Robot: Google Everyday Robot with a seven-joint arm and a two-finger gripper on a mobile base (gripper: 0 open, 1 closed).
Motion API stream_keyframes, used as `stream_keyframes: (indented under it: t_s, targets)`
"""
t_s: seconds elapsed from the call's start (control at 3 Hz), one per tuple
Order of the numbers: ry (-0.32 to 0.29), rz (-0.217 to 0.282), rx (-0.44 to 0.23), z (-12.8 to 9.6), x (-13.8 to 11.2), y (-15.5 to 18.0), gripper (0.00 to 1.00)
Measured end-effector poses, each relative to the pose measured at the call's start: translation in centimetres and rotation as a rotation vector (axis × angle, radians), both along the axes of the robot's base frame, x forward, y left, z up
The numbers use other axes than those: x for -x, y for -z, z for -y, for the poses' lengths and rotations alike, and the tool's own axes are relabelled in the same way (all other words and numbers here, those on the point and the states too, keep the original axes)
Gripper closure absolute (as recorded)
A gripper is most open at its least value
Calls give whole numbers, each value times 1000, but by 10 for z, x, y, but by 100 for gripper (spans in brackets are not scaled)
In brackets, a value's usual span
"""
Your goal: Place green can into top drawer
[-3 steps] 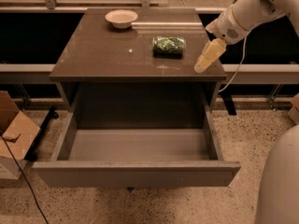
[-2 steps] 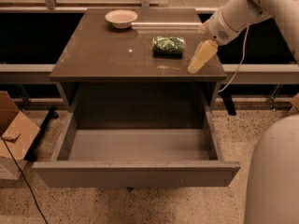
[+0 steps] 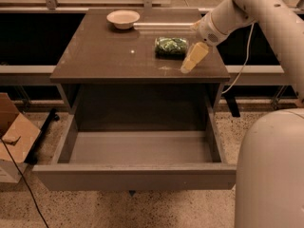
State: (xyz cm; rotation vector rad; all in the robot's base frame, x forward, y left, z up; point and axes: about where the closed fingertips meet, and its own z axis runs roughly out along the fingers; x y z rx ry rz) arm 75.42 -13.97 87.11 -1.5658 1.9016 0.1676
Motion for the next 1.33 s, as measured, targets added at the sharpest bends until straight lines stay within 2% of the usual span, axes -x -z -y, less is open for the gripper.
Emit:
stream_keyframes:
  t_s: [0.67,1.0,1.33]
  targets:
    - [-42,-17,-4,-26,-24,27,0]
    - [-52,-29,-7,-32,-31,34,12]
    - [-69,-42,-9,-35,-31,35,39]
